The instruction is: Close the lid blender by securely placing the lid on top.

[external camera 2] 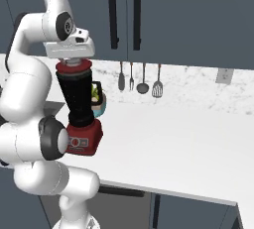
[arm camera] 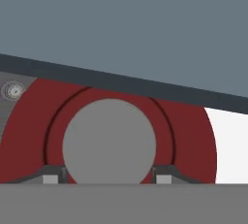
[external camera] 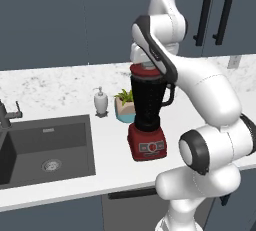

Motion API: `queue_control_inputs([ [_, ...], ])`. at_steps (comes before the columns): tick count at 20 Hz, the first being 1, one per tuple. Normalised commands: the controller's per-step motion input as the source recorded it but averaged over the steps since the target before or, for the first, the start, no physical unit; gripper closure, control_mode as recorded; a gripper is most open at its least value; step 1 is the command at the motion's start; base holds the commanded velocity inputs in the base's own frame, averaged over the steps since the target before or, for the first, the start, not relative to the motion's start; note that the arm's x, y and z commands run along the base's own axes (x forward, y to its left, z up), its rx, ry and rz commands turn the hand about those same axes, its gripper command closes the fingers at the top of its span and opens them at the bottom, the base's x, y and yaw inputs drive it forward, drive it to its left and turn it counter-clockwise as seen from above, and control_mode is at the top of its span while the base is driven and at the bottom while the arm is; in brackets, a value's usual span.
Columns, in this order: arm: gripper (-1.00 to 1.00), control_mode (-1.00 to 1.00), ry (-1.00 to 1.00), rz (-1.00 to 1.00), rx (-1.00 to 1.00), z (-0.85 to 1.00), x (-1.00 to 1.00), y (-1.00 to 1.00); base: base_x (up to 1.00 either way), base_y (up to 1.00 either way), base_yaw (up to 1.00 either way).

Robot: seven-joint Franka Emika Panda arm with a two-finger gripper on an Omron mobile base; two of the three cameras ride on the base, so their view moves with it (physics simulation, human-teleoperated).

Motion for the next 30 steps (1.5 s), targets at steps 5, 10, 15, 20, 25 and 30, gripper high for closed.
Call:
queue_control_inputs([
  [5, 1.00, -1.00, 0.00, 0.00, 0.00, -0.14, 0.00, 0.00, 0.00, 0.00, 0.00],
  [10, 1.00, -1.00, 0.00, 0.00, 0.00, -0.23, 0.00, 0.00, 0.00, 0.00, 0.00],
  [15, 1.00, -1.00, 0.00, 0.00, 0.00, -0.29, 0.00, 0.00, 0.00, 0.00, 0.00],
  [20, 1.00, -1.00, 0.09, 0.00, -0.03, -0.02, 0.01, 0.00, 0.00, 0.00, 0.00],
  [25, 1.00, -1.00, 0.31, 0.00, -0.07, 0.32, 0.08, 0.00, 0.00, 0.00, 0.00],
  [30, 1.00, -1.00, 0.10, 0.00, -0.03, 0.17, 0.05, 0.01, 0.00, 0.00, 0.00],
])
